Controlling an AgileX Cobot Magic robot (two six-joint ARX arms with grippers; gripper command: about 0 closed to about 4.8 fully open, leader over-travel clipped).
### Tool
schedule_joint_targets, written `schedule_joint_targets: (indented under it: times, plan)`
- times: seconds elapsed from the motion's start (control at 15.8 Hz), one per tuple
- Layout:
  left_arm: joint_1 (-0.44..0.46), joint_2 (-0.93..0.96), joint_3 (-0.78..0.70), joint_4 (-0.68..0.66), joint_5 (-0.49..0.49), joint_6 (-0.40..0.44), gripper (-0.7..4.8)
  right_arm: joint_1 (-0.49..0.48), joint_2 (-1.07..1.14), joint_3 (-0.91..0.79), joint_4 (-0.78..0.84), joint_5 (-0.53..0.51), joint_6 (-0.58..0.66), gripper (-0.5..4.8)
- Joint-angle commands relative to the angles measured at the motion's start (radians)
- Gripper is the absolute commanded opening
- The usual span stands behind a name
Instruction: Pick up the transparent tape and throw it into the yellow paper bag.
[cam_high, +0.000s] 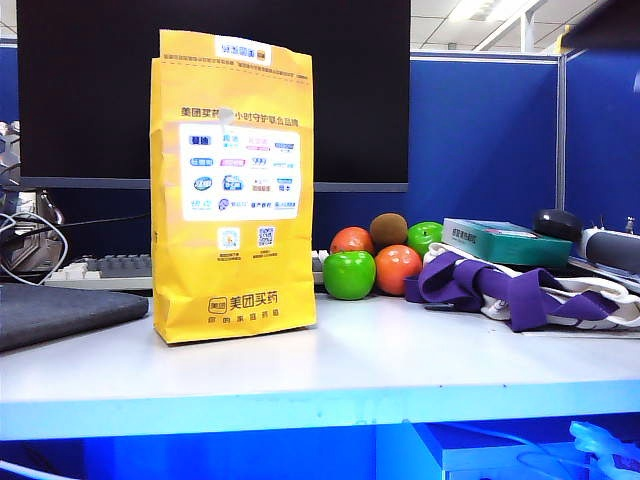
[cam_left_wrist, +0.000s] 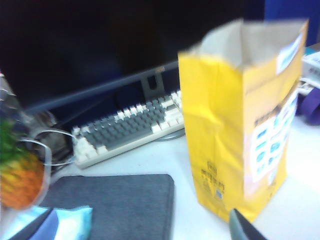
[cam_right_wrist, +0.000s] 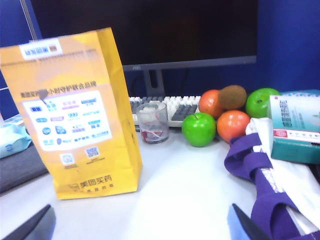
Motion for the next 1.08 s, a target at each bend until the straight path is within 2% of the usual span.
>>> schedule_joint_targets:
  times: [0.06,0.25,0.44,0.63,0.89,1.08]
  plan:
    - [0.001,-0.024,-0.122,0.103,-0.004,-0.003,4.79,-0.02,-0.035,-0.012,0.065,-0.004,0.005,4.79]
    - [0.002,-0.134,-0.226,0.129,-0.003,-0.003,4.79,-0.095,-0.111,-0.081,0.067,-0.004,0.005,4.79]
    - [0.039,-0.227,-0.229,0.146,0.001,-0.003,4.79,-0.189,-0.195,-0.096,0.011,0.007,0.004,4.79]
    - [0.199,-0.238,-0.229,0.146,0.016,-0.003,4.79,-0.276,-0.212,-0.096,0.007,0.011,0.004,4.79]
    - [0.404,-0.269,-0.24,0.162,0.015,-0.003,4.79,-0.284,-0.212,-0.096,-0.065,0.01,0.005,4.79]
    - [0.43,-0.333,-0.341,0.22,0.016,-0.003,4.79,-0.283,-0.211,-0.096,-0.162,-0.005,0.004,4.79]
